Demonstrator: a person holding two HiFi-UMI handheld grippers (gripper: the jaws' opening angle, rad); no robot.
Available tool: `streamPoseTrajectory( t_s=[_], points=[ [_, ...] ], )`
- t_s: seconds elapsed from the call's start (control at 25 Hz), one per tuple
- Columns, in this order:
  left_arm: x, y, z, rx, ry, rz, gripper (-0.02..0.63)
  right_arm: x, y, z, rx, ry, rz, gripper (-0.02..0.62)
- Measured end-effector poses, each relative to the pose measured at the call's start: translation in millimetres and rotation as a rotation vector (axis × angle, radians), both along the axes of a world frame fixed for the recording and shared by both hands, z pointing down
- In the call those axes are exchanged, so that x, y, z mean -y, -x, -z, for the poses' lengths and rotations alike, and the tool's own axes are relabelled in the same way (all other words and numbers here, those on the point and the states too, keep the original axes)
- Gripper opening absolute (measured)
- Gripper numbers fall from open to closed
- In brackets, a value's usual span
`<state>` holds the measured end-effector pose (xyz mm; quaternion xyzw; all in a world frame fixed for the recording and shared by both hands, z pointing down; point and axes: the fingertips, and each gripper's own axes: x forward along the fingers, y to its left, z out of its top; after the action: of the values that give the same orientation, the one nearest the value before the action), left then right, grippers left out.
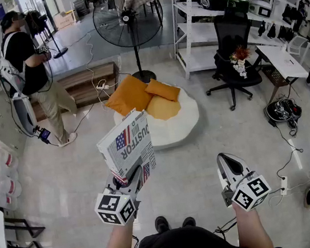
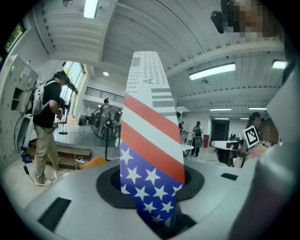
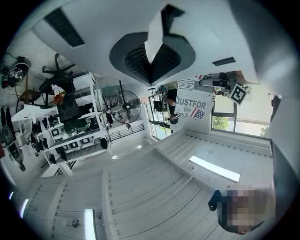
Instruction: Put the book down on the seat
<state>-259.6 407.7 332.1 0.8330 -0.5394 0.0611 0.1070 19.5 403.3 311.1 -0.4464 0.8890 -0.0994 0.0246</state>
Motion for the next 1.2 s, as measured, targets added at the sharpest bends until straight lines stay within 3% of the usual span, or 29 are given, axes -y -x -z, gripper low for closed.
streamPoseTrajectory(
  t_s=[0.28, 0.72, 0.88, 1.2],
  points=[
    [-4, -8, 2, -0.004, 0.008, -0.001, 0.158, -7, -10, 1, 0.008, 0.003, -0.006, 0.014],
    [-6, -65, 5, 0.021, 0.006, -0.04, 0.158, -31, -51, 3, 0.045, -0.033, 0.049, 0.014],
    [-9, -94, 2, 0.034, 0.015, -0.056, 0.158, -34, -79, -14, 0.069, 0.007, 0.039, 0.014],
    [4, -111, -6, 0.032, 0.041, -0.077, 0.158, -29, -101, -30, 0.075, 0.063, -0.005, 0.014]
  ],
)
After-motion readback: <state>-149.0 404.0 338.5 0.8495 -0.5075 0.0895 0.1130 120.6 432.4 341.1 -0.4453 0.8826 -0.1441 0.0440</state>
